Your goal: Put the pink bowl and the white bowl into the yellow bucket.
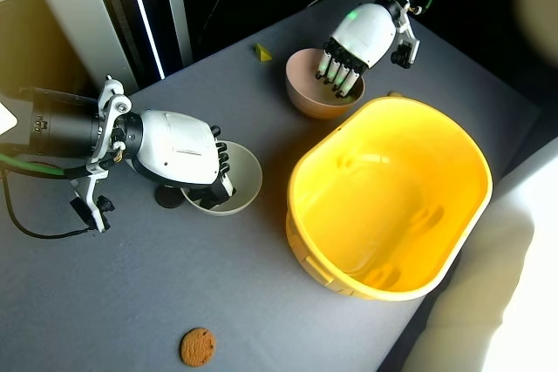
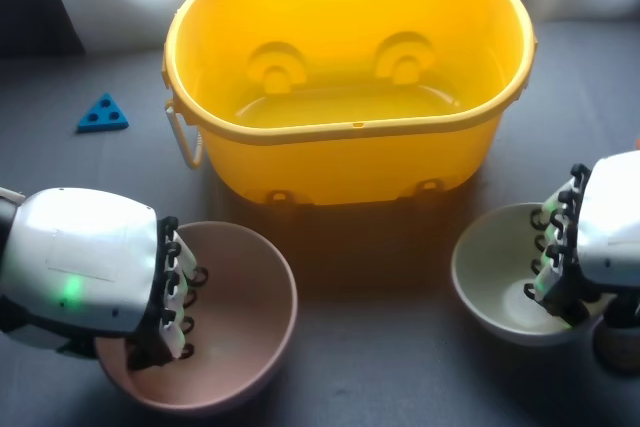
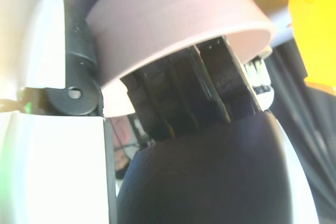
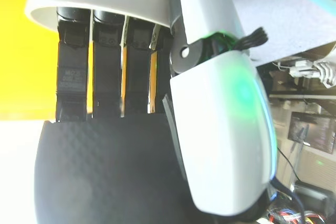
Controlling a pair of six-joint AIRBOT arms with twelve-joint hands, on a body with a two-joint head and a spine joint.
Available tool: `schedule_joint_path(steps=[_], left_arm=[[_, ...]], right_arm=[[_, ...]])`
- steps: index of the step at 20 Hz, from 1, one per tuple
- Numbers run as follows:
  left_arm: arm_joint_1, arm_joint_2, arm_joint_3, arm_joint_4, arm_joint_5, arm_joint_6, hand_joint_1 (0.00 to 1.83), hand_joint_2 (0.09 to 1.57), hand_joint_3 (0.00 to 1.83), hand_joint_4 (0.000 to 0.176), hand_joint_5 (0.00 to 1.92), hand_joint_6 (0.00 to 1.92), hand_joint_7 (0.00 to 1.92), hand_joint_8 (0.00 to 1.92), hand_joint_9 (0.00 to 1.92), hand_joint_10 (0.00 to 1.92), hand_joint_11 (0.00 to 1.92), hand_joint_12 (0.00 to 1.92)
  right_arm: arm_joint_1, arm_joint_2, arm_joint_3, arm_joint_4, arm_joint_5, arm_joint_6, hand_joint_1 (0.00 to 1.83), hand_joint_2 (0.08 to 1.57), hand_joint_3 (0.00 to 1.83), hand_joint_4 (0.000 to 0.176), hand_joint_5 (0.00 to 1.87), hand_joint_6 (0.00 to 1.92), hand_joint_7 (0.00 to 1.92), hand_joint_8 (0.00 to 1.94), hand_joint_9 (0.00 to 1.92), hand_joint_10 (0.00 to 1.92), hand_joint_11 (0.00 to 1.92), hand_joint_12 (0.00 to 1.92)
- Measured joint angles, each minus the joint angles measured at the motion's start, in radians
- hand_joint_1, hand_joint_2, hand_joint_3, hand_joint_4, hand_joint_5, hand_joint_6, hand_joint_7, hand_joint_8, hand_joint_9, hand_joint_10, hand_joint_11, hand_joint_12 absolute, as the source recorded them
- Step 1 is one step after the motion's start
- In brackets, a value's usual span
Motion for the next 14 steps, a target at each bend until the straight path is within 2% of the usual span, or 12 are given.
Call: schedule_joint_path(steps=[1,4,5,6,7,9,12,13,14], left_arm=[[-0.003,0.003,-0.002,0.003,-0.007,0.000,1.39,1.04,0.00,0.000,1.10,0.80,1.16,0.67,1.03,0.92,0.80,1.04],[-0.018,0.017,-0.002,0.005,-0.015,-0.015,1.39,1.04,0.00,0.000,1.10,0.81,1.15,0.67,1.05,0.91,0.87,0.96],[-0.029,0.024,-0.001,0.008,-0.024,-0.027,1.39,1.06,0.00,0.000,1.12,0.77,1.11,0.77,0.95,1.04,0.78,1.05],[-0.039,0.027,-0.002,0.003,-0.038,-0.040,1.38,1.07,0.00,0.000,1.08,0.80,1.08,0.85,0.95,1.03,0.77,1.08],[-0.045,0.029,-0.002,0.001,-0.044,-0.046,1.39,1.06,0.00,0.000,1.10,0.78,1.11,0.77,0.99,1.00,0.78,1.12],[-0.062,0.037,-0.005,0.005,-0.064,-0.068,1.39,1.05,0.00,0.000,1.12,0.75,1.13,0.75,1.01,0.95,0.78,1.07],[-0.087,0.048,-0.004,0.006,-0.084,-0.089,1.39,1.04,0.00,0.000,1.11,0.71,1.14,0.78,1.02,0.96,0.76,1.12],[-0.090,0.050,-0.005,0.000,-0.093,-0.093,1.39,1.05,0.00,0.000,1.08,0.75,1.12,0.82,1.00,0.99,0.75,1.11],[-0.095,0.052,-0.003,0.000,-0.106,-0.102,1.39,1.06,0.00,0.000,1.11,0.74,1.10,0.82,0.96,1.02,0.73,1.10]], right_arm=[[0.006,0.001,0.000,0.001,0.008,0.004,1.38,1.09,0.00,0.000,1.02,0.93,1.02,0.82,0.94,1.12,0.75,1.15],[0.015,0.011,0.000,-0.006,0.051,0.014,1.38,1.09,0.00,0.000,1.03,0.91,1.03,0.81,0.93,1.15,0.74,1.17],[0.026,0.019,-0.002,-0.012,0.069,0.017,1.39,1.06,0.00,0.000,1.07,0.83,1.09,0.71,1.01,1.05,0.79,1.19],[0.043,0.028,-0.002,-0.010,0.092,0.017,1.39,1.07,0.00,0.000,1.04,0.88,1.05,0.77,1.00,1.06,0.77,1.20],[0.049,0.030,-0.002,-0.010,0.100,0.016,1.38,1.07,0.00,0.000,1.03,0.89,1.05,0.77,0.99,1.08,0.76,1.18],[0.055,0.042,-0.002,-0.008,0.142,0.016,1.38,1.07,0.00,0.000,1.02,0.90,1.07,0.75,1.00,1.06,0.77,1.14],[0.074,0.055,-0.002,-0.024,0.197,0.017,1.39,1.07,0.00,0.000,1.00,0.93,1.08,0.74,1.00,1.07,0.78,1.15],[0.082,0.057,-0.002,-0.029,0.212,0.017,1.38,1.07,0.00,0.000,1.02,0.91,1.07,0.74,0.99,1.07,0.78,1.15],[0.085,0.058,-0.002,-0.036,0.230,0.016,1.39,1.05,0.00,0.000,1.11,0.77,1.11,0.67,1.04,1.00,0.83,1.12]])
